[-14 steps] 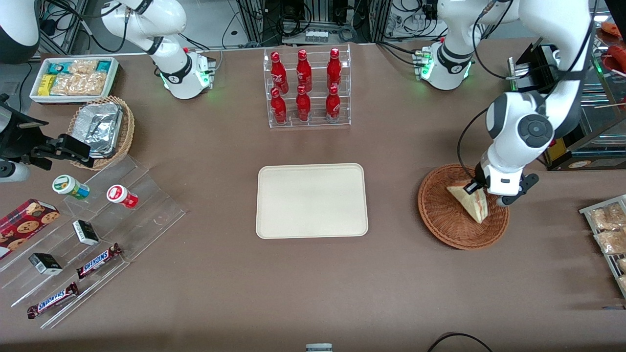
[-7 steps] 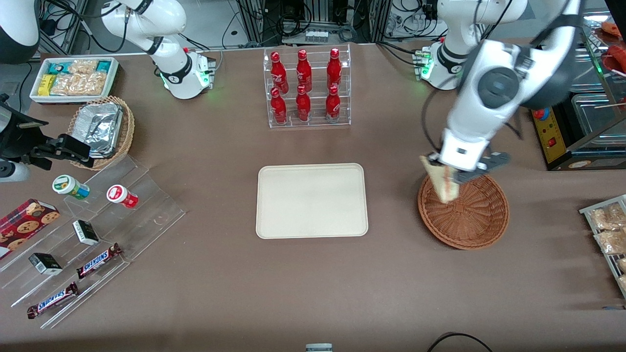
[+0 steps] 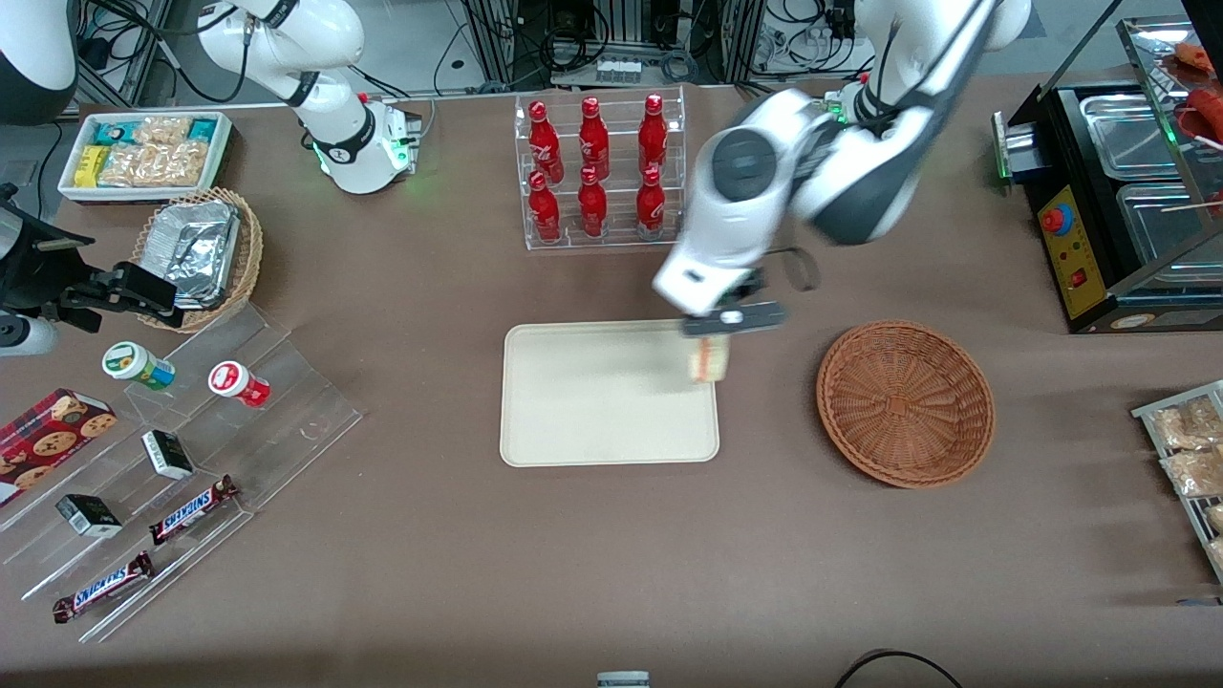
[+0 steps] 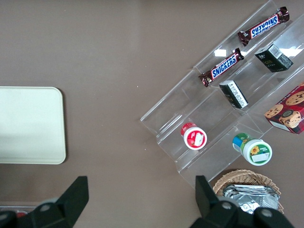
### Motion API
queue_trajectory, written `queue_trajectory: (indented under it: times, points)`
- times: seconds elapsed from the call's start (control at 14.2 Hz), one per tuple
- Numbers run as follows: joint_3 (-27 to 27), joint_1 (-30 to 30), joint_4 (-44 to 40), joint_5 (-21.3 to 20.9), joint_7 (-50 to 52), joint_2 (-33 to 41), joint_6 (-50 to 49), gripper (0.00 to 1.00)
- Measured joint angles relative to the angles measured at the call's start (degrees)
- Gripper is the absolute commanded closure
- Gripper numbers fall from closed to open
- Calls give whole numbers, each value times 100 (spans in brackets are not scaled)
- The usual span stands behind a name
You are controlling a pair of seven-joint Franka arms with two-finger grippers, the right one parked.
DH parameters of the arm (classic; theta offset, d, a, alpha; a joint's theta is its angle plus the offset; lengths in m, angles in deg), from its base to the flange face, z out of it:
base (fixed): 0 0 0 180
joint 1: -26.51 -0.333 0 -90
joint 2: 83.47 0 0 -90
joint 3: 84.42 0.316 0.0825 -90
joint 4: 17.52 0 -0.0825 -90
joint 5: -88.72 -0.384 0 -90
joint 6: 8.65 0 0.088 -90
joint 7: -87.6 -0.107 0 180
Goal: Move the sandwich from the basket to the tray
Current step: 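Lift the sandwich and carry it over the cream tray, then lower the sandwich onto the tray and open the left gripper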
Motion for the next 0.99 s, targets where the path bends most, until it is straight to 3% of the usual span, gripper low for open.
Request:
queue_trajectory:
  times: [0.28, 0.56, 0.71, 0.78, 0.85, 0.92, 0.99]
  points:
    - [13, 764, -989, -777, 636, -1428, 313, 100]
    - [18, 968, -1285, -1525, 1285, -2166, 886, 100]
    - [18, 1004, -1448, -1667, 1393, -2397, 905, 100]
    - [19, 1028, -1543, -1705, 1428, -2490, 905, 69]
    - [19, 1052, -1623, -1745, 1492, -2558, 904, 19]
    - [20, 1066, -1671, -1765, 1537, -2586, 904, 1]
    - [20, 1068, -1711, -1771, 1557, -2585, 896, 1]
